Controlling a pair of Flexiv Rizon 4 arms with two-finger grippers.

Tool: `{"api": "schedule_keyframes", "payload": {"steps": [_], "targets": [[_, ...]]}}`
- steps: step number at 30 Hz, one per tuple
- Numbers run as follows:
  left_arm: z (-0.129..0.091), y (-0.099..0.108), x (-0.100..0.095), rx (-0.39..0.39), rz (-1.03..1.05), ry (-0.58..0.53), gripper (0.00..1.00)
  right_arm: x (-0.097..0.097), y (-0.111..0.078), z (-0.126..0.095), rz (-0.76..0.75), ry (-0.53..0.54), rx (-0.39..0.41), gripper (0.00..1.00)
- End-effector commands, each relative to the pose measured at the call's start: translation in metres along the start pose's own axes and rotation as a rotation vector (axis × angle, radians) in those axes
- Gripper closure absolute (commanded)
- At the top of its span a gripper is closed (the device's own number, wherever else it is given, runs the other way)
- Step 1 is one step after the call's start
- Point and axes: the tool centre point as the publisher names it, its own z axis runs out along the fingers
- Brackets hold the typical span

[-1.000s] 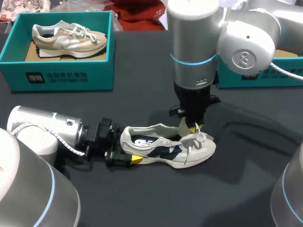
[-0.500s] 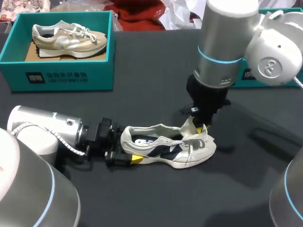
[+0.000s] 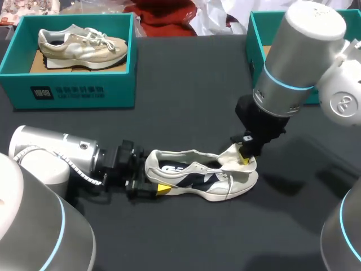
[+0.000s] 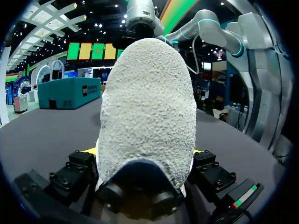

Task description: Take the shoe out of the shoebox, open the shoe tongue, remove and reinsert the insole, then place the shoe into the shoebox

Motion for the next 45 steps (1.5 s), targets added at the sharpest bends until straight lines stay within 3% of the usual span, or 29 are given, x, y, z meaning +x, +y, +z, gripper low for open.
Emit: {"api": "schedule_keyframes", "payload": {"steps": [1, 4, 10, 22, 28, 34, 39, 45], "targets": [[-0.003, 0.007, 0.0, -0.001, 0.0, 0.0, 1.0, -0.017, -0.006, 0.006, 0.004, 0.12, -0.012, 1.0], [-0.003, 0.007, 0.0, -0.001, 0.0, 0.0, 1.0, -0.019, -0.005, 0.009, 0.009, 0.121, -0.013, 0.99], [-0.003, 0.007, 0.0, -0.001, 0.0, 0.0, 1.0, -0.022, -0.004, 0.014, 0.026, 0.117, -0.009, 0.75], [-0.003, 0.007, 0.0, -0.001, 0.0, 0.0, 1.0, -0.028, -0.002, 0.025, 0.063, 0.083, 0.002, 0.41], [-0.003, 0.007, 0.0, -0.001, 0.0, 0.0, 1.0, -0.038, -0.001, 0.035, 0.109, 0.069, 0.007, 0.33], [-0.003, 0.007, 0.0, -0.001, 0.0, 0.0, 1.0, -0.045, -0.002, 0.036, 0.138, 0.055, 0.006, 0.34], [-0.003, 0.007, 0.0, -0.001, 0.0, 0.0, 1.0, -0.045, -0.006, 0.015, 0.143, 0.001, 0.004, 0.36], [-0.003, 0.007, 0.0, -0.001, 0.0, 0.0, 1.0, -0.037, -0.01, -0.025, 0.108, -0.093, -0.012, 0.36]]}}
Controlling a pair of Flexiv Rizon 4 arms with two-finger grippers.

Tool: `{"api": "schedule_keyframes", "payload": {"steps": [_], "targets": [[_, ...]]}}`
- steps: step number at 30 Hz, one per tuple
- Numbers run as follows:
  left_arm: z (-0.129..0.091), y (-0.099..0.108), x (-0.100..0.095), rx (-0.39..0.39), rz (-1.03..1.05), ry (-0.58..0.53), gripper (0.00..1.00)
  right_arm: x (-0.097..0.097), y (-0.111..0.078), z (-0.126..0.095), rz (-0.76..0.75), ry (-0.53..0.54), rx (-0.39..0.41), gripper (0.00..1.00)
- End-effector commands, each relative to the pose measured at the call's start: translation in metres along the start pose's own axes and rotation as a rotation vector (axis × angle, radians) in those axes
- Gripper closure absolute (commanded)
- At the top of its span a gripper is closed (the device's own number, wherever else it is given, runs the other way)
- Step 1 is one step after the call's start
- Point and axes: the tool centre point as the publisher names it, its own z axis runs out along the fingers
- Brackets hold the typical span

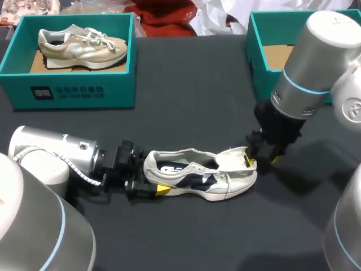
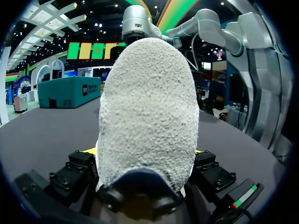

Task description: Take the shoe out of the shoebox, open the shoe tongue, remove and reinsert the insole, then place the shoe into the shoebox

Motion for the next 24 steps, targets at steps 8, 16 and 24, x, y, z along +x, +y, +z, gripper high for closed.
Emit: {"api": "schedule_keyframes", "payload": {"steps": [8, 16, 24], "targets": [[-0.002, 0.004, 0.0, 0.0, 0.001, -0.001, 1.0, 0.019, -0.012, -0.077, -0.075, -0.2, -0.014, 0.35], [-0.002, 0.004, 0.0, 0.0, 0.001, -0.001, 1.0, 0.038, -0.007, -0.106, -0.156, -0.352, 0.043, 0.25], [-0.002, 0.004, 0.0, 0.0, 0.001, -0.001, 1.0, 0.074, 0.002, -0.122, -0.438, -0.373, 0.043, 0.63]]}}
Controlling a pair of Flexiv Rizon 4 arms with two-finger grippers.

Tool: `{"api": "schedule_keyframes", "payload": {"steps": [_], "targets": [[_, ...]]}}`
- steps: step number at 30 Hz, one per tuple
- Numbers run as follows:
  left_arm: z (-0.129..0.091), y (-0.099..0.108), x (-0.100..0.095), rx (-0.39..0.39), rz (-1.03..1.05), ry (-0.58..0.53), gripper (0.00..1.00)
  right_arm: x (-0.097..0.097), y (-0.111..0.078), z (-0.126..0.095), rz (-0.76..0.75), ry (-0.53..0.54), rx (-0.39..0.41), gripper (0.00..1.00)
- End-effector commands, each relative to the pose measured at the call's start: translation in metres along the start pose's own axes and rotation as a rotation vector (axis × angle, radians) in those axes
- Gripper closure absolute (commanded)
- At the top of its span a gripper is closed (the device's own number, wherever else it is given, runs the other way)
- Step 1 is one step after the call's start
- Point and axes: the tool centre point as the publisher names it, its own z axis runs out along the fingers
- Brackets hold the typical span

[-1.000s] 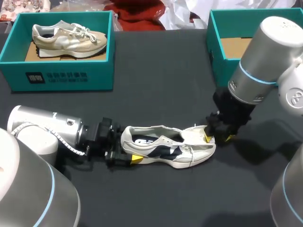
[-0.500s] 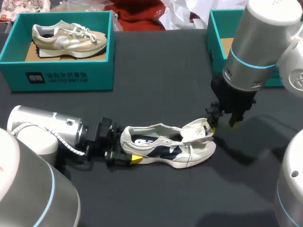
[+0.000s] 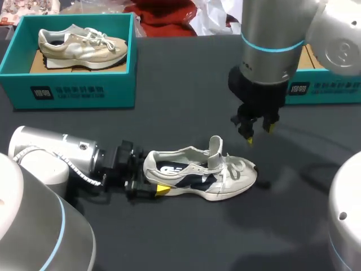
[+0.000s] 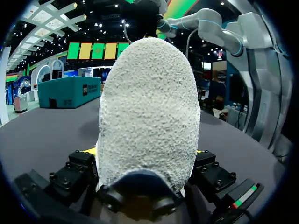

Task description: Take the shoe out of the shoebox, open the shoe tongue, remove and reinsert the insole, then place the shoe into the shoebox

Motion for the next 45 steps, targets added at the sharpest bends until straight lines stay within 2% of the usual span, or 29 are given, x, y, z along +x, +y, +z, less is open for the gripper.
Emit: {"api": "schedule_keyframes", "payload": {"steps": [1, 3, 6, 9, 10, 20, 22, 27, 32, 34, 45], "targets": [[-0.002, 0.004, 0.0, 0.0, 0.001, -0.001, 1.0, 0.016, 0.014, -0.013, -0.14, -0.104, 0.01, 0.77], [-0.002, 0.004, 0.0, 0.0, 0.001, -0.001, 1.0, 0.021, 0.016, -0.017, -0.204, -0.097, 0.002, 1.0], [-0.002, 0.004, 0.0, 0.0, 0.001, -0.001, 1.0, 0.029, 0.021, -0.021, -0.325, -0.051, -0.019, 1.0], [-0.002, 0.004, 0.0, 0.0, 0.001, -0.001, 1.0, 0.046, 0.019, -0.023, -0.585, 0.007, -0.12, 1.0], [-0.002, 0.004, 0.0, 0.0, 0.001, -0.001, 1.0, 0.048, 0.019, -0.023, -0.609, 0.012, -0.134, 1.0], [-0.002, 0.004, 0.0, 0.0, 0.001, -0.001, 1.0, 0.048, 0.019, -0.023, -0.609, 0.012, -0.134, 1.0], [-0.002, 0.004, 0.0, 0.0, 0.001, -0.001, 1.0, 0.067, 0.032, -0.016, -0.721, -0.038, -0.061, 1.0], [-0.002, 0.004, 0.0, 0.0, 0.001, -0.001, 1.0, 0.107, 0.053, -0.004, -0.971, -0.064, -0.008, 1.0], [-0.002, 0.004, 0.0, 0.0, 0.001, -0.001, 1.0, 0.129, 0.064, 0.004, -1.141, -0.088, 0.038, 1.0], [-0.002, 0.004, 0.0, 0.0, 0.001, -0.001, 1.0, 0.132, 0.065, 0.006, -1.189, -0.085, 0.055, 1.0], [-0.002, 0.004, 0.0, 0.0, 0.001, -0.001, 1.0, 0.132, 0.065, 0.006, -1.189, -0.085, 0.055, 1.0]]}}
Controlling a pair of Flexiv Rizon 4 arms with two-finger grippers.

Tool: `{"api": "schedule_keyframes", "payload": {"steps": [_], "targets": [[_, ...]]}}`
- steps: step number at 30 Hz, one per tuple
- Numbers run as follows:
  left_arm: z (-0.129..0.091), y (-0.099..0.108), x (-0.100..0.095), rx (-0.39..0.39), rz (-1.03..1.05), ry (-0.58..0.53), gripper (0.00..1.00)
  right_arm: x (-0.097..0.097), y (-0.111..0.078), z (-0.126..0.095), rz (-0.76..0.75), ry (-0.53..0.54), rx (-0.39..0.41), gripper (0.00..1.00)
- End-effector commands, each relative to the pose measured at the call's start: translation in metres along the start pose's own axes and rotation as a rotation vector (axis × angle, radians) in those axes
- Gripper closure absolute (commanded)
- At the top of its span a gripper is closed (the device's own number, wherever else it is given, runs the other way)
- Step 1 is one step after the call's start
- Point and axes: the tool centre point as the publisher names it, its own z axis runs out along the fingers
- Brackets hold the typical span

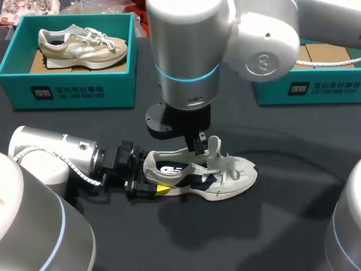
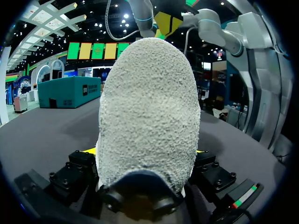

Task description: Take the shoe out of the shoebox, open the shoe tongue, remove and reinsert the insole, then place the shoe into the shoebox

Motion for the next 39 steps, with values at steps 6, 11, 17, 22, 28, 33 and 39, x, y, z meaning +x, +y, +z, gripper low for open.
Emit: {"api": "schedule_keyframes", "payload": {"steps": [6, 11, 17, 22, 28, 33, 39], "targets": [[-0.002, 0.004, 0.0, 0.0, 0.0, -0.001, 1.0, -0.012, 0.031, 0.024, 0.011, 0.015, 0.105, 1.0], [-0.002, 0.004, 0.0, 0.0, 0.0, -0.001, 1.0, -0.011, 0.037, 0.045, 0.05, 0.001, 0.041, 1.0], [-0.002, 0.004, 0.0, 0.0, 0.0, -0.001, 1.0, -0.011, 0.034, 0.049, 0.06, 0.016, 0.018, 1.0], [-0.002, 0.004, 0.0, 0.0, 0.0, -0.001, 1.0, -0.011, 0.034, 0.049, 0.06, 0.016, 0.018, 1.0], [-0.002, 0.004, 0.0, 0.0, 0.0, -0.001, 1.0, -0.013, 0.034, 0.061, 0.054, 0.016, -0.01, 1.0], [-0.002, 0.004, 0.0, 0.0, 0.0, -0.001, 1.0, -0.019, 0.032, 0.086, 0.075, 0.014, -0.038, 1.0], [-0.002, 0.004, 0.0, 0.0, 0.0, -0.001, 1.0, -0.021, 0.027, 0.095, 0.097, 0.024, -0.054, 1.0]]}}
